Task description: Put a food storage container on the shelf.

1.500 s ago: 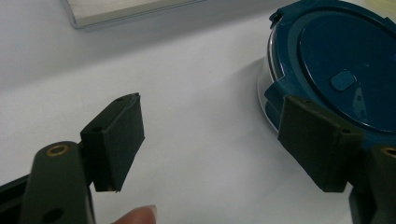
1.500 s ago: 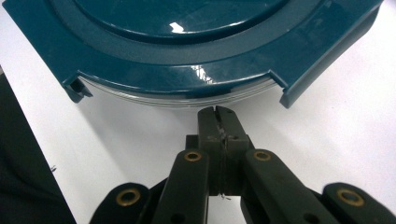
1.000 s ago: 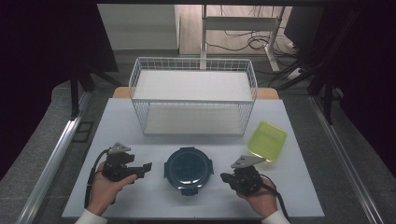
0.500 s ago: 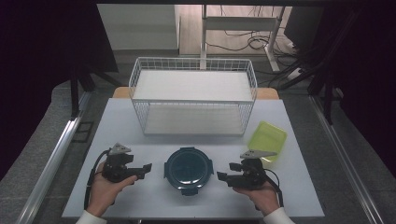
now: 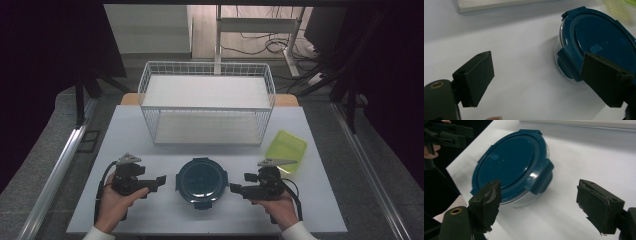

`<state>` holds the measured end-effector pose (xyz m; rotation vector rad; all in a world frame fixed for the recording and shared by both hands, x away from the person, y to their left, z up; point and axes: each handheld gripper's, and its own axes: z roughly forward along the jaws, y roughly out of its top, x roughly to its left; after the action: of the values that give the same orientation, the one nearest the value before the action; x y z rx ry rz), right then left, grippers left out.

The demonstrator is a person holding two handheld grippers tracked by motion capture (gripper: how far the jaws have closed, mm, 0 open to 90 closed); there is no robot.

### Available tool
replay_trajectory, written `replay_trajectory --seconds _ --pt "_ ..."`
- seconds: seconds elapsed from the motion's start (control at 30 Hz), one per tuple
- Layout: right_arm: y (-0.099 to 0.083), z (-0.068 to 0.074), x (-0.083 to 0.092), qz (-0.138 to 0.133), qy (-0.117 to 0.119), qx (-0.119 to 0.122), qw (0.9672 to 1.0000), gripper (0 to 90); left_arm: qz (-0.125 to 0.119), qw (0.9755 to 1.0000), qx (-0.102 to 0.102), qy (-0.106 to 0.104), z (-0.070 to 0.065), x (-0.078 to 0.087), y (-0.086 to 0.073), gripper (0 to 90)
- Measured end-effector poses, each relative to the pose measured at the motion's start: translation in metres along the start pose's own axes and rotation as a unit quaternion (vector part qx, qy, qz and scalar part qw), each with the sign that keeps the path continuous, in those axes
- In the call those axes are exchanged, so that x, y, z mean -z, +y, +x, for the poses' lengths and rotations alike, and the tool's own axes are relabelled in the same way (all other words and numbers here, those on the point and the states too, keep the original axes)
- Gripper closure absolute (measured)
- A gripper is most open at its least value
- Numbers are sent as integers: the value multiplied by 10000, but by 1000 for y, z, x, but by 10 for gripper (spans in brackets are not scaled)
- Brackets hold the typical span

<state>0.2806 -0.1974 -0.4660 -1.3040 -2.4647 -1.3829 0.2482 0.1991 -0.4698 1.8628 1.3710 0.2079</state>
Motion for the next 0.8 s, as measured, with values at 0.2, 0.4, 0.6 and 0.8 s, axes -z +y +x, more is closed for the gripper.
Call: replay_trajectory --seconds 0.2,0.4,0.6,0.8 --pt "4 4 -8 71 143 -3 9999 189 -16 9976 400 -570 3 -2 2 113" --pt "8 2 -16 143 257 -165 9994 167 137 9935 685 -896 2 -14 3 84" --pt "13 0 -28 222 371 -283 9987 161 302 9919 673 -1039 -5 -26 7 80" --pt "18 -4 -44 386 510 -425 9970 152 489 9888 782 -1173 -9 -43 8 68"
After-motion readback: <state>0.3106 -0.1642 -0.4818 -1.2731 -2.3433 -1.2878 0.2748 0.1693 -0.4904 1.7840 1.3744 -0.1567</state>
